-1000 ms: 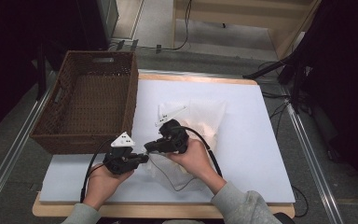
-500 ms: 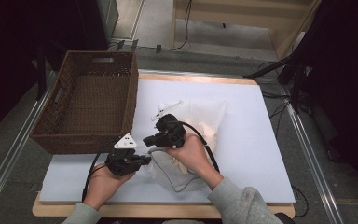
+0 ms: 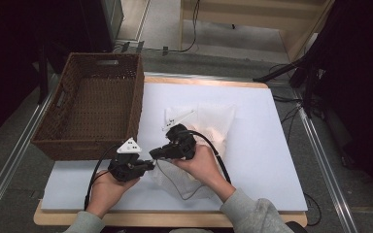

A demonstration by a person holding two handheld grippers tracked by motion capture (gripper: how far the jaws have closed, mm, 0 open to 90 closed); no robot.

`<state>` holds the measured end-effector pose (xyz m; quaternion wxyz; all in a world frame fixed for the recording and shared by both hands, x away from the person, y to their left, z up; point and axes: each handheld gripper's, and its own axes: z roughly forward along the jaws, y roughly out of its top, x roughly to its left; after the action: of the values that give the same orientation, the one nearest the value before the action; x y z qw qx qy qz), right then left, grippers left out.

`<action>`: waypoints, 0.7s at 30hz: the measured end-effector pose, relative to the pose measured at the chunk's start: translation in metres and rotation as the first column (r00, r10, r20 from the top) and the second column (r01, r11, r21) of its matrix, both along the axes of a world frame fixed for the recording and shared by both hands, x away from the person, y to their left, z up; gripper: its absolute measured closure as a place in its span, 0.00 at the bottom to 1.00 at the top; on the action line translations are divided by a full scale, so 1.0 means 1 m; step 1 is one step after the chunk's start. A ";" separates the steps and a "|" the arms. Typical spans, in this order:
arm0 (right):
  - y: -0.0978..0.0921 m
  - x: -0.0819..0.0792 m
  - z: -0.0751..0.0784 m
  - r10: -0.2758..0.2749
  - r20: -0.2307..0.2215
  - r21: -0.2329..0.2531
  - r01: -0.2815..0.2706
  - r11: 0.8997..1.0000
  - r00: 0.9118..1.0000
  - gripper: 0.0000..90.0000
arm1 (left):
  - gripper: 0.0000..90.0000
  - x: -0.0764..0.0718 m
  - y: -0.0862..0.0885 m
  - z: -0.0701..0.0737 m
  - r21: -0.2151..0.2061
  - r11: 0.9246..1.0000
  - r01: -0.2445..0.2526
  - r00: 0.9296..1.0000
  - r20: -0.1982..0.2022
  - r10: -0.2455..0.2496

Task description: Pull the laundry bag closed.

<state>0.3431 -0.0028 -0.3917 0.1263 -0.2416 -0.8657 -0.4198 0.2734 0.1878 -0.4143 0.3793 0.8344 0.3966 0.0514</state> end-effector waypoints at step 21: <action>-0.038 -0.040 0.028 -0.053 0.095 -0.017 0.055 0.998 0.994 0.90 | 0.99 0.002 -0.004 0.001 0.029 0.999 -0.022 1.000 0.016 0.022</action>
<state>0.3036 -0.0410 -0.3637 0.0716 -0.2459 -0.8680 -0.4255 0.2754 0.1835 -0.4129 0.3695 0.8350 0.4021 0.0679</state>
